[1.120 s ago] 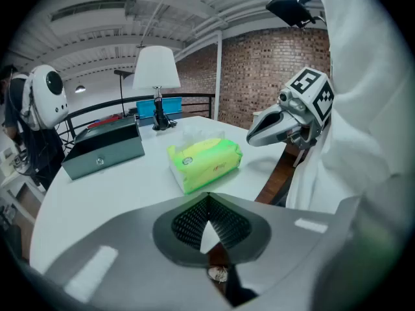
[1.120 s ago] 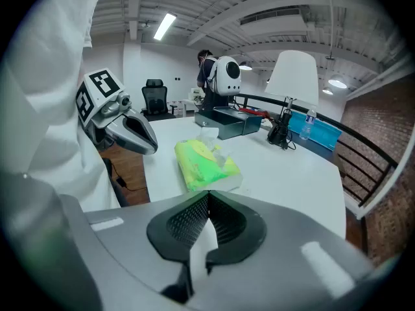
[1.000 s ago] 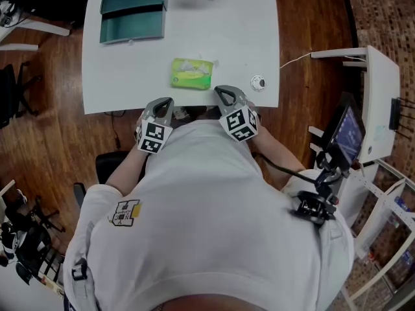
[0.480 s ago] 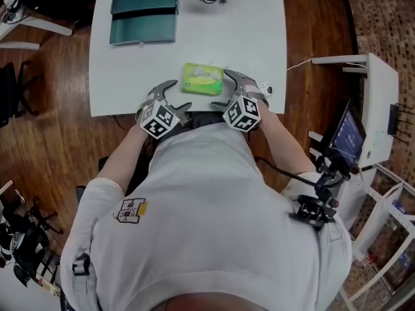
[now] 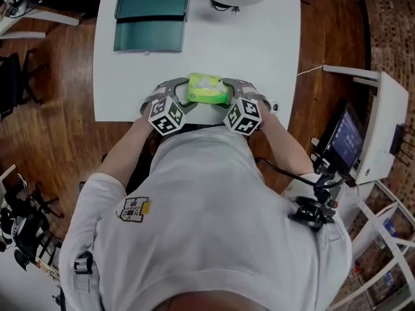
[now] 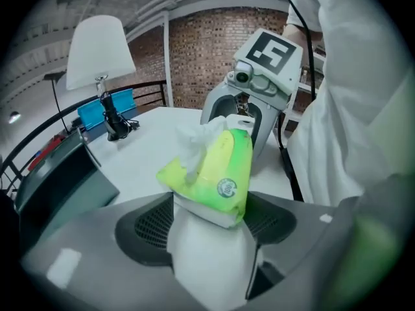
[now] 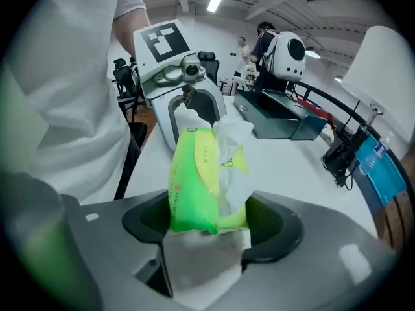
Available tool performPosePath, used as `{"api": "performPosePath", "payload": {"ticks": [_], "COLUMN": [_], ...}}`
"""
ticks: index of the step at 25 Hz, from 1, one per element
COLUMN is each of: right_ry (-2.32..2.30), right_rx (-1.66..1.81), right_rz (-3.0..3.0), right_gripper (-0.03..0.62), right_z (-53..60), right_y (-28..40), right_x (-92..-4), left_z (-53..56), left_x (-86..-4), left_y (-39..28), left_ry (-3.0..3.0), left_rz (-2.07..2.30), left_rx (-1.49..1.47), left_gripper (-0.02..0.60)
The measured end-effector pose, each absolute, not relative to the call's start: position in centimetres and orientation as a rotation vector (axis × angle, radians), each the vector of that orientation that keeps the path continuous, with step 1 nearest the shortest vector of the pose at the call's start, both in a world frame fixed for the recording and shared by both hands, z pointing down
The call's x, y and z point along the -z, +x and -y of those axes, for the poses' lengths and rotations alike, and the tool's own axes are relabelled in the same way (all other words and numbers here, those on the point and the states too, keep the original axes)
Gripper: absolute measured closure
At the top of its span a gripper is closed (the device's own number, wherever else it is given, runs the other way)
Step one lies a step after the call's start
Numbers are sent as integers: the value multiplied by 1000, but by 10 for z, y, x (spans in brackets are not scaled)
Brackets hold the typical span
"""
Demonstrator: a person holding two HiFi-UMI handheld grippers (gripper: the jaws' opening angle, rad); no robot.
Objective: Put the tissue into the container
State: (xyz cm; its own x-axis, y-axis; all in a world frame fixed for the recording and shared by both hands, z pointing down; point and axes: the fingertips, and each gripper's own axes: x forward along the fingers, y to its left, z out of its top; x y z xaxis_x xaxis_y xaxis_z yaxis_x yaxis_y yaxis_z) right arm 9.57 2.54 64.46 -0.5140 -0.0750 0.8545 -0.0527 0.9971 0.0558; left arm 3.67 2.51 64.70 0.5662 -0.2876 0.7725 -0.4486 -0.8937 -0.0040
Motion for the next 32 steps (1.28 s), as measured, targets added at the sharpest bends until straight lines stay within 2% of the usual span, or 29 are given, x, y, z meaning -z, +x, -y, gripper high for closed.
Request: {"api": "performPosePath", "payload": {"ticks": [7, 16, 21, 32], "right_ry": [90, 162, 205, 196], "right_rx": [186, 370, 435, 408], "right_rz": [2179, 2205, 2196, 2162], "right_gripper": [267, 266, 266, 264], "right_z": [17, 84, 120, 144], "right_y": [67, -7, -58, -94], "right_x": [-604, -557, -549, -569], "left_z": [12, 78, 114, 139], "left_x": [-603, -555, -547, -570], "left_y": [8, -65, -117, -153], "left_ry": [2630, 2690, 2701, 2646], "left_rz": [841, 1044, 1087, 1022], "left_rx": [-1211, -1250, -1290, -1355], "left_gripper": [247, 247, 247, 247]}}
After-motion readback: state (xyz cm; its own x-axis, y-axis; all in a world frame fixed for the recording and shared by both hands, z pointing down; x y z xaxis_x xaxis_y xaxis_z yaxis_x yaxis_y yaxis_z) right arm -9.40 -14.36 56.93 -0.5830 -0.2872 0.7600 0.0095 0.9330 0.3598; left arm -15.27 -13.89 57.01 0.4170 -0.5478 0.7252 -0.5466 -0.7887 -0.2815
